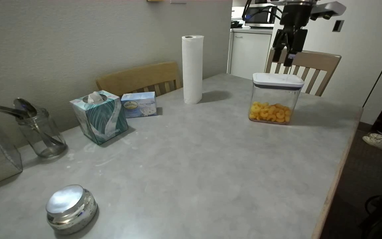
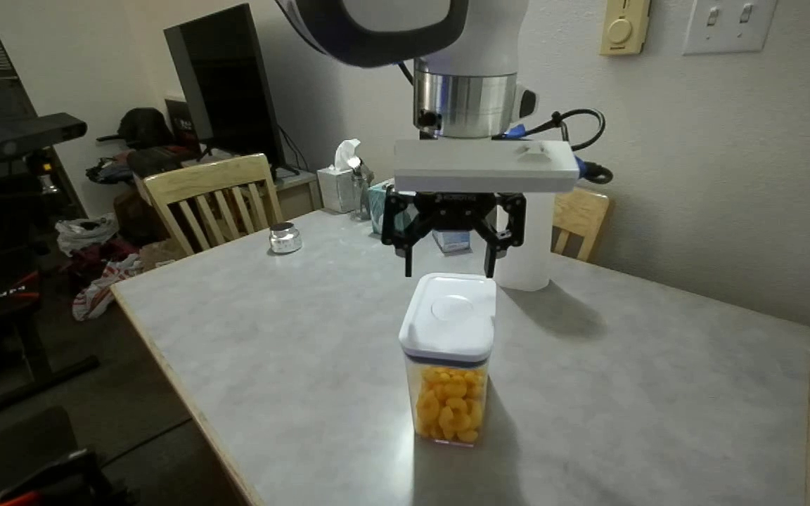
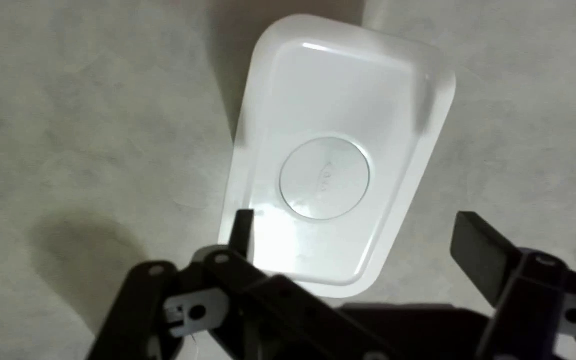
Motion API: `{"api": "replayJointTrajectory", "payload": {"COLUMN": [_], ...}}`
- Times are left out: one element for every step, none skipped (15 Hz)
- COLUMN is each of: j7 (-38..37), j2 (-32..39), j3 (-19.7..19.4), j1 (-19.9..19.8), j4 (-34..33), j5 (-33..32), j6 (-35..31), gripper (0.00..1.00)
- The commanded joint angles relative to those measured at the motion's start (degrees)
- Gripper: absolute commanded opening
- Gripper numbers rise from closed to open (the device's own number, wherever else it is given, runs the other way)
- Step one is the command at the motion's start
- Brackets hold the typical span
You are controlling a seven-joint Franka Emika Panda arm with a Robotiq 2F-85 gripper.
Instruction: Place the lid on the container then push the button
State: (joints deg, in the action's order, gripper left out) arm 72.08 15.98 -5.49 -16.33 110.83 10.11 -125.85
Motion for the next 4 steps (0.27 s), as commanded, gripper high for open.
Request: {"api": "replayJointTrajectory", "payload": {"j7": [2.17, 2.16, 0.28, 0.29], "j2": [-2.30, -2.83, -0.31, -0.58], "j3": [0.31, 0.49, -0.02, 0.06], "j1": [-0.09, -0.01, 0.22, 0.28], "j4": [2.85, 3.48, 0.52, 0.78], "j5": [1.00, 1.45, 0.14, 0.27], "j6": [-0.82, -1.19, 0.06, 0.06], "gripper": [1.00, 1.00, 1.00, 1.00]}}
